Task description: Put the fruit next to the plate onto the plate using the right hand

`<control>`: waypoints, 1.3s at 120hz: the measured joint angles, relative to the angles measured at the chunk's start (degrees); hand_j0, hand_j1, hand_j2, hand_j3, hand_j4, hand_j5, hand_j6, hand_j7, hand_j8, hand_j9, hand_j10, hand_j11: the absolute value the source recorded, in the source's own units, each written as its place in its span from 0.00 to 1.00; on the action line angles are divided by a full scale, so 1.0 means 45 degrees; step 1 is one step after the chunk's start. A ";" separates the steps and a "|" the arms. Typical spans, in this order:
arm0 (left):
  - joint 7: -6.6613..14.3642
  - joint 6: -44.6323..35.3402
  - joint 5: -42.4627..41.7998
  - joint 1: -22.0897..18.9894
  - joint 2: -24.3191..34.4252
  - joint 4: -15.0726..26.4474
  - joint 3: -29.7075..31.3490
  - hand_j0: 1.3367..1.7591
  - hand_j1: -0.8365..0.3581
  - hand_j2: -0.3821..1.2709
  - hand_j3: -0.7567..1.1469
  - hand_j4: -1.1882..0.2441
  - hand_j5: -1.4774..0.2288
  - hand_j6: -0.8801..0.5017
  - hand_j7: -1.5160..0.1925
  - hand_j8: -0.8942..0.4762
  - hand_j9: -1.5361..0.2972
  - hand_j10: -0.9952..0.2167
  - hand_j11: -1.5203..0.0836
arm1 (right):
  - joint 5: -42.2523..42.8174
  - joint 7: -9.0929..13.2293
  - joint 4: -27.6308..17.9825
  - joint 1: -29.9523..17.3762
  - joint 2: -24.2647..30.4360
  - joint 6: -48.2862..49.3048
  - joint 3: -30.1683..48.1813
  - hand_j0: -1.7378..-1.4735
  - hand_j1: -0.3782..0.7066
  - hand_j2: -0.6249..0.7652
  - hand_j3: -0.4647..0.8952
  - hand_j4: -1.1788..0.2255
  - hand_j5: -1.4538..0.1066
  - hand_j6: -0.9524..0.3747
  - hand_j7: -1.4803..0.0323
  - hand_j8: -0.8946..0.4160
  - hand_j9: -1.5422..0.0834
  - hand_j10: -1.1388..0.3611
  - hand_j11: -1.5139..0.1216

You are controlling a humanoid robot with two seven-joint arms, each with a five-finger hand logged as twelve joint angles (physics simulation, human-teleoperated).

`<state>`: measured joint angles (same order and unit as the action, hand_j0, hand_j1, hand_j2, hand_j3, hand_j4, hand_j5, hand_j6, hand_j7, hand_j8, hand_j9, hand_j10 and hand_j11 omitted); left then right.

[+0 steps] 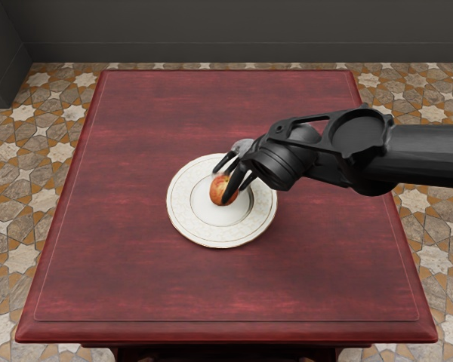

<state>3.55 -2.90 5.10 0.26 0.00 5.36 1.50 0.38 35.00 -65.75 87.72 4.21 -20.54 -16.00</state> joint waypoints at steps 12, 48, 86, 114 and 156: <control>0.0000 0.0000 0.0000 0.0000 0.0000 0.0000 0.0001 0.76 0.75 0.26 0.40 0.66 0.68 0.46 0.70 0.47 0.66 0.62 0.75 | -0.0003 0.0000 -0.0028 0.0043 0.0021 -0.0004 0.0014 0.30 0.43 0.43 0.34 0.55 0.60 0.45 0.64 0.42 0.63 0.50 0.61; 0.0003 0.0000 0.0000 0.0000 0.0000 0.0000 0.0000 0.76 0.75 0.26 0.40 0.66 0.68 0.46 0.70 0.47 0.66 0.62 0.75 | -0.0130 0.0000 -0.0842 0.0887 0.0809 -0.0057 0.0105 0.30 0.36 0.41 0.34 0.62 0.68 0.50 0.72 0.46 0.70 0.56 0.68; 0.0001 0.0000 0.0000 0.0000 0.0000 0.0000 0.0005 0.76 0.75 0.26 0.40 0.66 0.68 0.46 0.70 0.47 0.66 0.62 0.75 | -0.0216 0.0000 -0.1169 0.2380 0.2917 0.0071 0.0177 0.30 0.18 0.43 0.34 0.74 0.82 0.61 0.86 0.58 0.84 0.67 0.82; -0.0002 0.0000 0.0000 0.0000 0.0000 0.0000 0.0002 0.76 0.75 0.26 0.40 0.66 0.68 0.46 0.70 0.47 0.66 0.62 0.75 | -0.0321 0.0000 0.0191 -0.2346 0.6900 0.7244 0.6554 0.30 0.11 0.44 0.34 0.78 0.87 0.66 0.91 0.62 0.89 0.71 0.86; 0.0000 0.0000 0.0001 0.0000 0.0000 0.0000 -0.0002 0.76 0.75 0.26 0.40 0.66 0.68 0.46 0.70 0.47 0.66 0.62 0.75 | -0.0397 -0.1654 0.0406 -0.7238 0.8092 1.2166 1.0009 0.30 0.09 0.44 0.34 0.80 0.89 0.68 0.93 0.64 0.91 0.72 0.88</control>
<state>3.55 -2.90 5.10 0.26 0.00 5.36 1.49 -1.41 27.56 -63.92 55.15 40.63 34.21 29.05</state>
